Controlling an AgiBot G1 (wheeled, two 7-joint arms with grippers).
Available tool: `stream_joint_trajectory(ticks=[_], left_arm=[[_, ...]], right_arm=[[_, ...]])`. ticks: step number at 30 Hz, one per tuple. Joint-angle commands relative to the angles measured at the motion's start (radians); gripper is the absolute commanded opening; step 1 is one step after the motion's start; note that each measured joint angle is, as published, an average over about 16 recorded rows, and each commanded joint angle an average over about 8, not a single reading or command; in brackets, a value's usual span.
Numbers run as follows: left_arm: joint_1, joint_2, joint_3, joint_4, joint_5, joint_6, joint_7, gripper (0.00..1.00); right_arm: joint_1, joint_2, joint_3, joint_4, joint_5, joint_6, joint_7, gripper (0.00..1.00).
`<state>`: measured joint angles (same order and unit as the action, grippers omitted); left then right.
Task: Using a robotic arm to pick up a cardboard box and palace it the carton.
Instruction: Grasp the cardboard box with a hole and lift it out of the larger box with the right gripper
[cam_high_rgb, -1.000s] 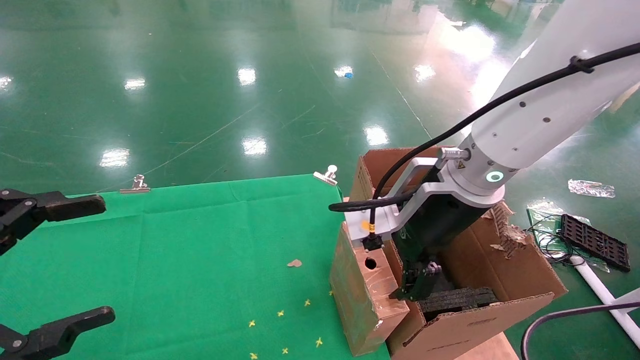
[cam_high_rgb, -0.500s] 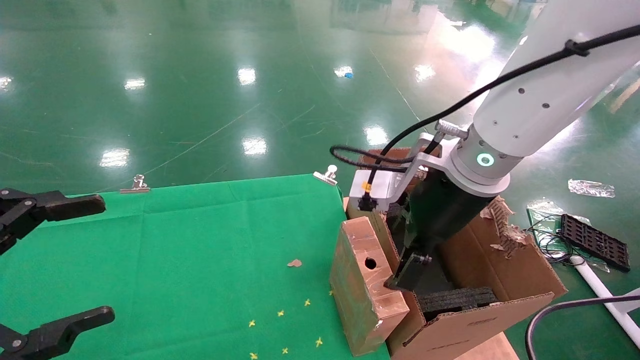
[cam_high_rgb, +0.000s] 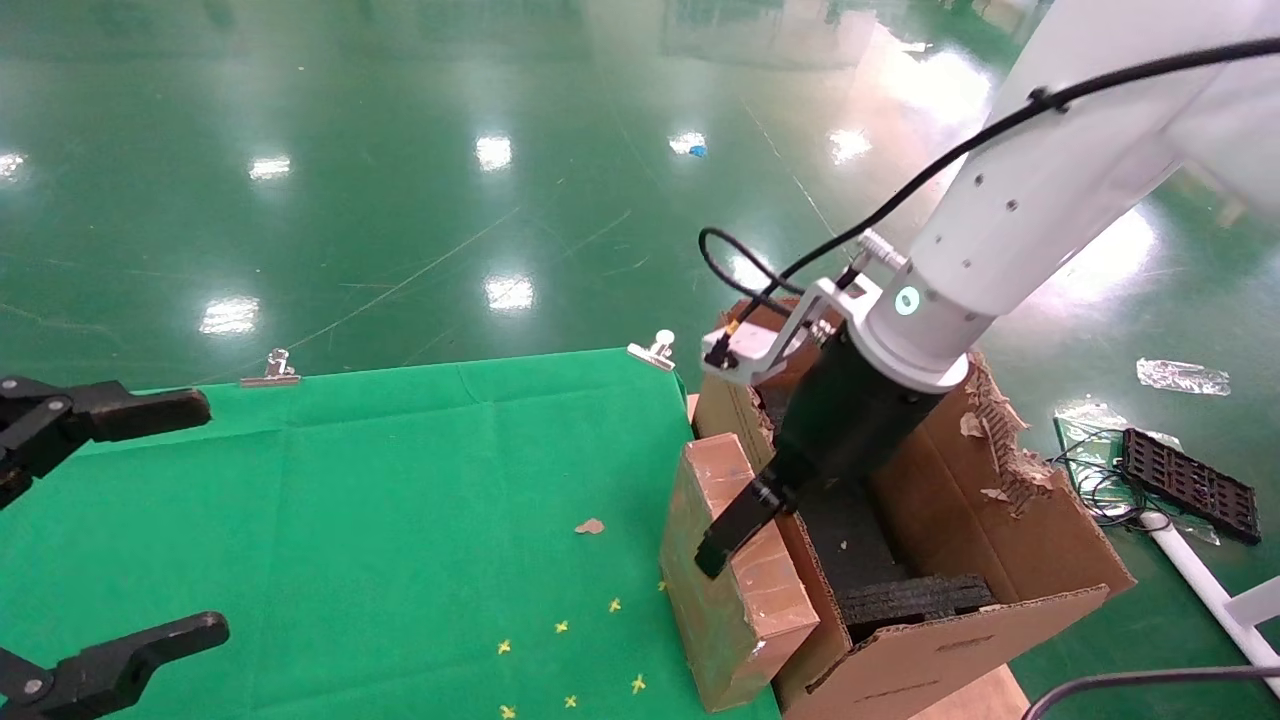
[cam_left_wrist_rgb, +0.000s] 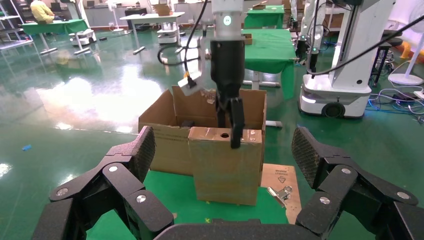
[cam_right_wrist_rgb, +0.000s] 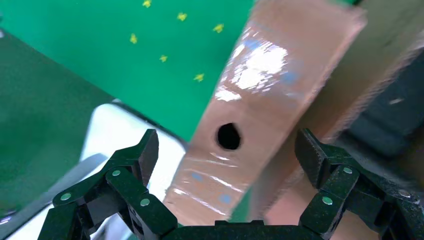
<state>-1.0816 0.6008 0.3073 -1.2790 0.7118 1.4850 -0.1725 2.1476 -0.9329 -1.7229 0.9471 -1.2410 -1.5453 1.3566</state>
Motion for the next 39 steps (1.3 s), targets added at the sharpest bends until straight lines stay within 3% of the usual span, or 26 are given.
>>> stream_joint_trajectory(ticks=[1, 5, 7, 8, 13, 16, 39], left_arm=[[0.000, 0.000, 0.000, 0.000, 0.000, 0.000, 0.000, 1.00], [0.000, 0.000, 0.000, 0.000, 0.000, 0.000, 0.000, 0.97], [0.000, 0.000, 0.000, 0.000, 0.000, 0.000, 0.000, 0.82], [0.000, 0.000, 0.000, 0.000, 0.000, 0.000, 0.000, 0.72], [0.000, 0.000, 0.001, 0.000, 0.000, 0.000, 0.000, 0.14], [0.000, 0.000, 0.001, 0.000, 0.000, 0.000, 0.000, 0.01], [0.000, -0.001, 0.002, 0.000, -0.001, -0.001, 0.001, 0.00]], right_arm=[[-0.019, -0.011, -0.004, -0.034, 0.010, 0.004, 0.004, 0.77], [-0.032, -0.037, -0.016, -0.063, 0.003, -0.001, 0.003, 0.27], [-0.034, -0.047, -0.022, -0.070, 0.000, -0.004, 0.005, 0.06], [-0.035, -0.051, -0.025, -0.071, -0.001, -0.006, 0.007, 0.02], [-0.038, -0.062, -0.038, -0.068, -0.002, -0.009, 0.020, 0.00], [-0.041, -0.062, -0.045, -0.063, 0.000, -0.009, 0.025, 0.00], [-0.037, -0.055, -0.076, -0.036, 0.002, 0.006, 0.028, 0.00]])
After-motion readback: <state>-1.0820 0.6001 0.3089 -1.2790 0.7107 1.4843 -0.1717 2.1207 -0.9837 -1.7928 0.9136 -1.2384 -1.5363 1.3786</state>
